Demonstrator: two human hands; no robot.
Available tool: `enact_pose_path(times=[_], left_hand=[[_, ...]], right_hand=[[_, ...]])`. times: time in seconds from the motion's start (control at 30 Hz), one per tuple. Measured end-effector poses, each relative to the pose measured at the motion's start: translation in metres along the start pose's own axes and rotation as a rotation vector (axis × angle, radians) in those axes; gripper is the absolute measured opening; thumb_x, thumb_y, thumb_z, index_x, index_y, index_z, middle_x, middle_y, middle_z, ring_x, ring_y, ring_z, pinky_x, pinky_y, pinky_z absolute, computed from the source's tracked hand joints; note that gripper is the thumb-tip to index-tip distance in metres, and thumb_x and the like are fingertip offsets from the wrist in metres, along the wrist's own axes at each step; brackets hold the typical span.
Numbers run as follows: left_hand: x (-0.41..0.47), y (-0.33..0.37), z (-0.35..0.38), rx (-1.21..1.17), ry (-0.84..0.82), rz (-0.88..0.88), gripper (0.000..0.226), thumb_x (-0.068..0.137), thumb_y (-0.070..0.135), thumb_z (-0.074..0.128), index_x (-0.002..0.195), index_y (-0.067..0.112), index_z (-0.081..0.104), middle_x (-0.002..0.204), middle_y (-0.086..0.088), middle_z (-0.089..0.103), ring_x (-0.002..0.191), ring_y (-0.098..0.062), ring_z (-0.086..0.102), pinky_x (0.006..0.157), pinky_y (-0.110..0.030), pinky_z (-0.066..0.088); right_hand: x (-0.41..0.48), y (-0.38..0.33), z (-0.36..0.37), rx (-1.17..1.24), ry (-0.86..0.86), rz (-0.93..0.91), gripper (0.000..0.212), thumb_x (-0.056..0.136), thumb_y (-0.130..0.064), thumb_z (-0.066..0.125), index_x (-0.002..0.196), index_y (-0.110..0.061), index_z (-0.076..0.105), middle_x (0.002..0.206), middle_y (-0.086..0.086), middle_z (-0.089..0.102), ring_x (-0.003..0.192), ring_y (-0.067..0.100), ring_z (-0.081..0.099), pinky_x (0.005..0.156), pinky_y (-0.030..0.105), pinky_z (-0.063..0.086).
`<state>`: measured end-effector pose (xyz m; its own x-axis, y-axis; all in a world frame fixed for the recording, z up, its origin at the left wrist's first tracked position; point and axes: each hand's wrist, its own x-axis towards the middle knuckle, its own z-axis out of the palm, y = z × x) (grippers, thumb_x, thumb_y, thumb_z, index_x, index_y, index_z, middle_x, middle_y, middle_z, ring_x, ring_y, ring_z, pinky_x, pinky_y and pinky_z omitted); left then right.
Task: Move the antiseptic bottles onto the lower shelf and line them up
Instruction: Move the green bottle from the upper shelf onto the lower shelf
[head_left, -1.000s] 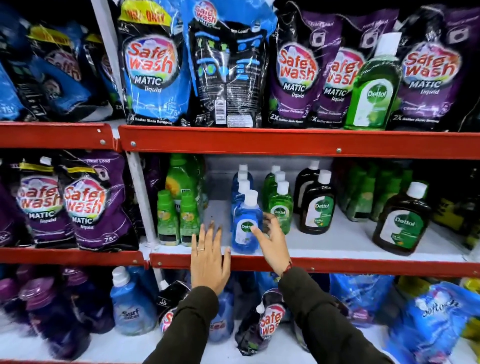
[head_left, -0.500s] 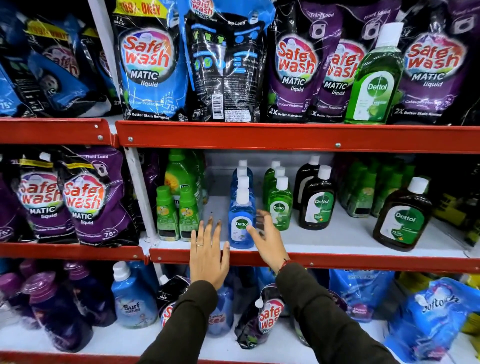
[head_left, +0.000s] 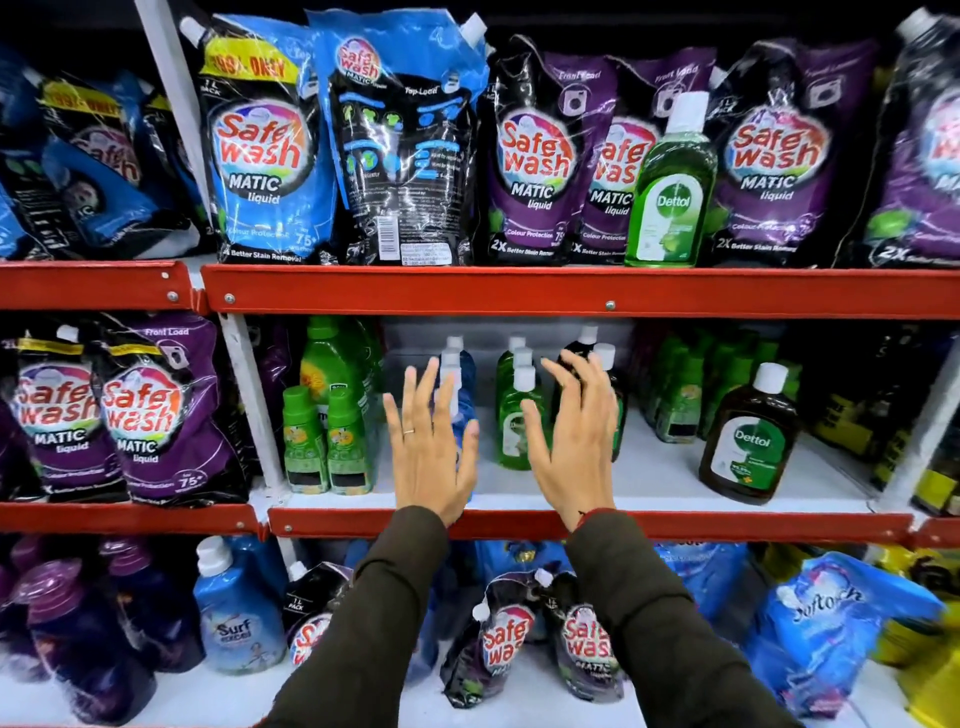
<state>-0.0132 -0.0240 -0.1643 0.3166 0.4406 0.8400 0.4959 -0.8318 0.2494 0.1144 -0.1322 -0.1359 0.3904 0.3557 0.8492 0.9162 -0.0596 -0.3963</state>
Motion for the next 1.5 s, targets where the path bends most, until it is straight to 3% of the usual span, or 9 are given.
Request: enact_pose_path(times=[0.23,0.4,0.53,0.7,0.83,1.1,1.27,1.4,1.5], left_hand=[[0.080,0.065,-0.012,0.055,0.155,0.183,0.068,0.103,0.036,0.044,0.163,0.012,0.022,0.172,-0.014,0.018,0.160,-0.037,0.003,0.129,-0.050,-0.012],[0.118,0.081,-0.007,0.168,0.155,0.193,0.072,0.105,0.046,0.041,0.164,0.013,0.019,0.174,-0.014,0.011,0.161,-0.037,0.004,0.130,-0.052,-0.008],[0.121,0.076,0.001,0.204,0.146,0.179,0.072,0.106,0.049,0.036,0.165,0.015,0.015,0.174,-0.014,0.006,0.161,-0.034,0.000,0.130,-0.054,-0.006],[0.122,0.075,0.003,0.210,0.165,0.187,0.072,0.106,0.050,0.035,0.165,0.015,0.015,0.174,-0.014,0.006,0.161,-0.034,0.000,0.130,-0.052,-0.008],[0.122,0.075,0.003,0.219,0.172,0.188,0.072,0.105,0.050,0.035,0.165,0.015,0.017,0.174,-0.015,0.008,0.161,-0.034,0.001,0.130,-0.051,-0.009],[0.122,0.073,0.002,0.221,0.165,0.194,0.072,0.106,0.052,0.032,0.166,0.016,0.014,0.174,-0.015,0.007,0.161,-0.033,-0.001,0.130,-0.053,-0.006],[0.116,0.073,-0.002,0.241,0.186,0.179,0.070,0.107,0.049,0.035,0.166,0.019,0.012,0.175,-0.012,0.005,0.162,-0.031,0.001,0.129,-0.052,-0.011],[0.095,0.069,-0.002,0.222,0.185,0.170,0.071,0.106,0.045,0.039,0.166,0.020,0.011,0.175,-0.010,0.005,0.162,-0.030,0.001,0.129,-0.052,-0.012],[0.072,0.062,0.003,0.190,0.145,0.147,0.069,0.106,0.041,0.040,0.166,0.019,0.014,0.175,-0.010,0.006,0.162,-0.030,-0.001,0.129,-0.050,-0.014]], right_hand=[[0.067,-0.001,-0.057,-0.091,0.232,-0.038,0.043,0.099,-0.034,0.055,0.139,-0.018,0.052,0.147,0.008,0.047,0.139,0.029,0.043,0.112,0.048,0.034],[0.129,0.001,-0.087,-0.110,0.373,0.043,0.042,0.096,-0.019,0.051,0.139,-0.016,0.052,0.150,0.012,0.044,0.138,0.029,0.040,0.112,0.045,0.029],[0.169,0.008,-0.104,-0.103,0.256,0.182,0.052,0.099,-0.021,0.044,0.150,-0.015,0.038,0.157,0.011,0.040,0.146,0.029,0.036,0.119,0.049,0.025],[0.192,0.011,-0.120,0.098,-0.034,0.426,0.045,0.106,-0.028,0.035,0.151,-0.019,0.034,0.140,0.008,0.063,0.133,0.031,0.053,0.120,0.049,0.018],[0.196,0.013,-0.123,0.380,-0.003,0.480,0.043,0.101,-0.023,0.048,0.144,-0.017,0.046,0.139,0.009,0.061,0.128,0.030,0.058,0.114,0.053,0.043],[0.203,0.004,-0.135,0.652,0.065,0.452,0.037,0.103,-0.013,0.052,0.139,-0.008,0.052,0.124,0.004,0.065,0.105,0.010,0.066,0.079,0.016,0.057],[0.185,-0.005,-0.138,0.665,0.066,0.430,0.052,0.091,-0.026,0.058,0.140,-0.008,0.054,0.134,0.012,0.065,0.122,0.025,0.065,0.108,0.048,0.053],[0.151,-0.008,-0.130,0.650,0.031,0.429,0.057,0.089,-0.034,0.061,0.142,-0.014,0.053,0.137,0.011,0.063,0.127,0.026,0.061,0.110,0.047,0.050],[0.119,-0.004,-0.119,0.688,0.000,0.430,0.037,0.098,-0.018,0.059,0.134,-0.021,0.055,0.128,0.010,0.065,0.121,0.024,0.064,0.102,0.037,0.053]])
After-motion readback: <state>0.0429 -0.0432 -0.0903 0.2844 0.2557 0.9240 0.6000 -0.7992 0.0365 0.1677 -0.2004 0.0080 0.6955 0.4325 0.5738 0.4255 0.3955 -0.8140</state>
